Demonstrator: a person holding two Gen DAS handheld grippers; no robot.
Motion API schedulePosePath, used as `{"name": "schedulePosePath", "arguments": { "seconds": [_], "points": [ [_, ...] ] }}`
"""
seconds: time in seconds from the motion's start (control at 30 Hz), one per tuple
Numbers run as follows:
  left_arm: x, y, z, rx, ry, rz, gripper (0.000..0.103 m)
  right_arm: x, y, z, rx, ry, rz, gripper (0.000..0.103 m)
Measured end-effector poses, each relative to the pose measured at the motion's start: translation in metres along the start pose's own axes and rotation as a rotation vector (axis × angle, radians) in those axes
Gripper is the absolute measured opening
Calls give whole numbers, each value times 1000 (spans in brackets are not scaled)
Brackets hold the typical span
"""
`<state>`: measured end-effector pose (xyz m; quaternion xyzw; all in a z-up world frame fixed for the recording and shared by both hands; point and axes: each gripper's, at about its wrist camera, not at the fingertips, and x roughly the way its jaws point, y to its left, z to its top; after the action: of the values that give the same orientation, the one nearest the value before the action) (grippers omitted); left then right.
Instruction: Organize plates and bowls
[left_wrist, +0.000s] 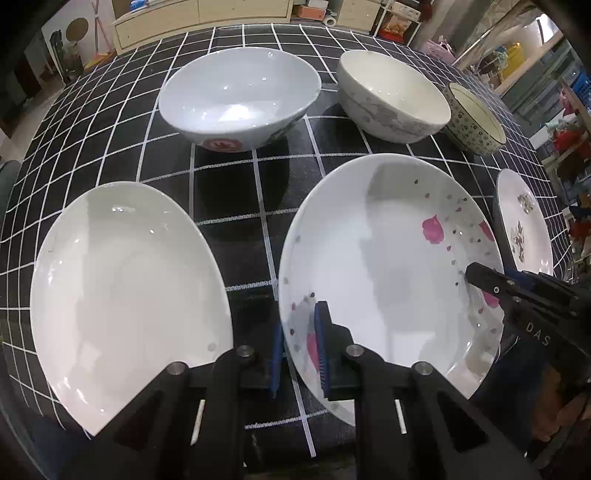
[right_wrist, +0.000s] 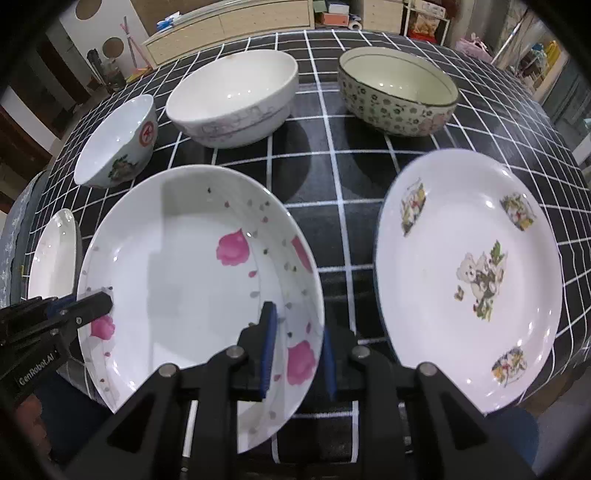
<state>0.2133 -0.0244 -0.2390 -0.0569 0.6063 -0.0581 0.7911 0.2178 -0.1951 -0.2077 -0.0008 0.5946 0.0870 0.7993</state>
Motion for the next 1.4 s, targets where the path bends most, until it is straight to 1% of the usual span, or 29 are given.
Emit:
{"name": "schedulePosePath", "arguments": {
  "seconds": [0.23, 0.37, 0.5, 0.67, 0.93, 1.1, 1.23, 1.4],
  "points": [
    [-18, 3, -6, 1, -24, -7, 14, -22, 6, -4, -7, -26, -3, 27],
    [-31, 10, -9, -14, -48, -3, 14, -32, 13, 0, -12, -51, 8, 27],
    [-47, 24, -14, -35, -78, 12, 14, -42, 36, 2, -49, -80, 7, 27],
    [-63, 47, -23, -70, -101, 37, 14, -47, 65, 3, -98, -93, 26, 27],
    [-80, 93, -43, -155, -126, 91, 14, -33, 111, 2, -166, -76, 61, 27],
    [-81, 117, -55, -202, -119, 118, 14, -21, 141, -2, -216, -51, 72, 27],
    [-83, 132, -63, -227, -120, 134, 14, -15, 157, -4, -247, -35, 64, 27],
    [-82, 147, -66, -246, -118, 148, 14, -11, 174, -1, -286, -39, 51, 27]
  ]
}}
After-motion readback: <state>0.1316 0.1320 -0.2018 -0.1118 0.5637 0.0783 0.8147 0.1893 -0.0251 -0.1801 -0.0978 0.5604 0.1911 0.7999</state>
